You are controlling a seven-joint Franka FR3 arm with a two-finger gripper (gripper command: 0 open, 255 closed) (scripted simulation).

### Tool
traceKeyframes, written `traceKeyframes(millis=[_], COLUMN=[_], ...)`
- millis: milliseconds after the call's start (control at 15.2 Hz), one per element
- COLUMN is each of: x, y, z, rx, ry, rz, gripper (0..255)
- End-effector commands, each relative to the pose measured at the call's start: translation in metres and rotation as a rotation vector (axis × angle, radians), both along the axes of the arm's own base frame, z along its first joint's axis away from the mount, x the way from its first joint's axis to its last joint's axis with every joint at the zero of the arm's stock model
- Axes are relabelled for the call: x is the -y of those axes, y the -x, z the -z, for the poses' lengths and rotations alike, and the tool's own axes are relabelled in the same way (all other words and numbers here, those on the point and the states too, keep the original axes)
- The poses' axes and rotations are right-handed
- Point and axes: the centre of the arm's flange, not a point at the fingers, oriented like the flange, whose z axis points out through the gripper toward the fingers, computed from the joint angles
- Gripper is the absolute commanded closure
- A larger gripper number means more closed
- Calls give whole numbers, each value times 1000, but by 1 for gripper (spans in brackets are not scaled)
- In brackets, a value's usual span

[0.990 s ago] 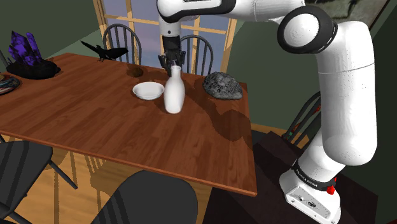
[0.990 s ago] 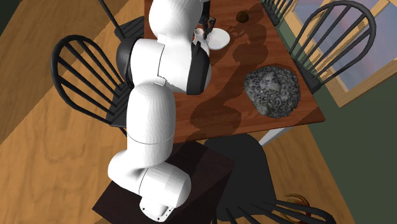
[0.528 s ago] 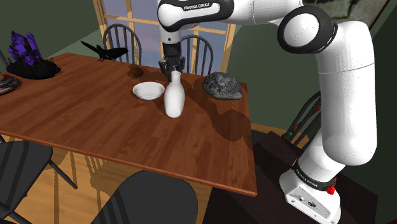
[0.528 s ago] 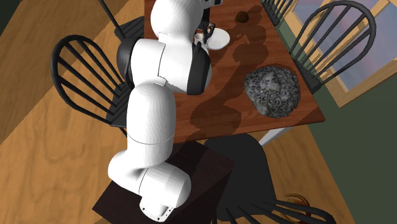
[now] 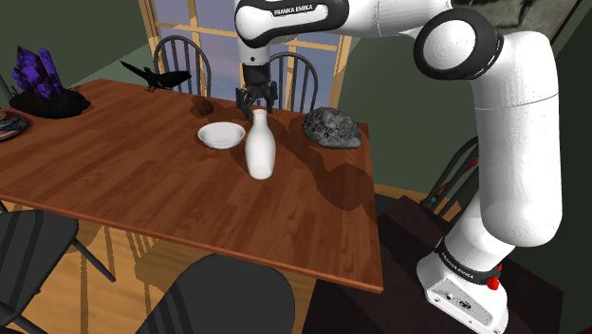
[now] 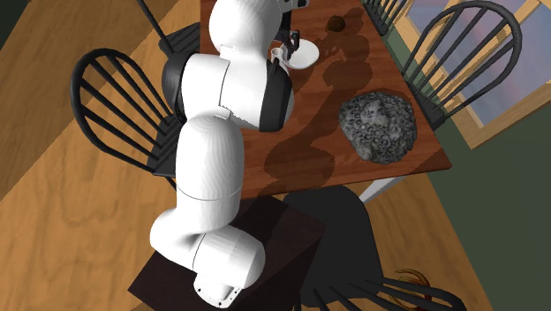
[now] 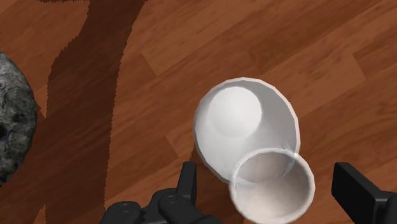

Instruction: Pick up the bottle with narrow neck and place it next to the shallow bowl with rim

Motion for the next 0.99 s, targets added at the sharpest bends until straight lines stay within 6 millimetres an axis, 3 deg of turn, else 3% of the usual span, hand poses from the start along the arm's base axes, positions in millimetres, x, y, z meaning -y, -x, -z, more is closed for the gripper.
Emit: traceKeyframes(millis=[0,132,396,924], x=[0,0,-1,-1], y=[0,0,-5,-5], z=[0,0,-50,-50], rx=[0,0,0,0], ry=[0,0,0,0], rz=[0,0,0,0], gripper=[0,0,0,0])
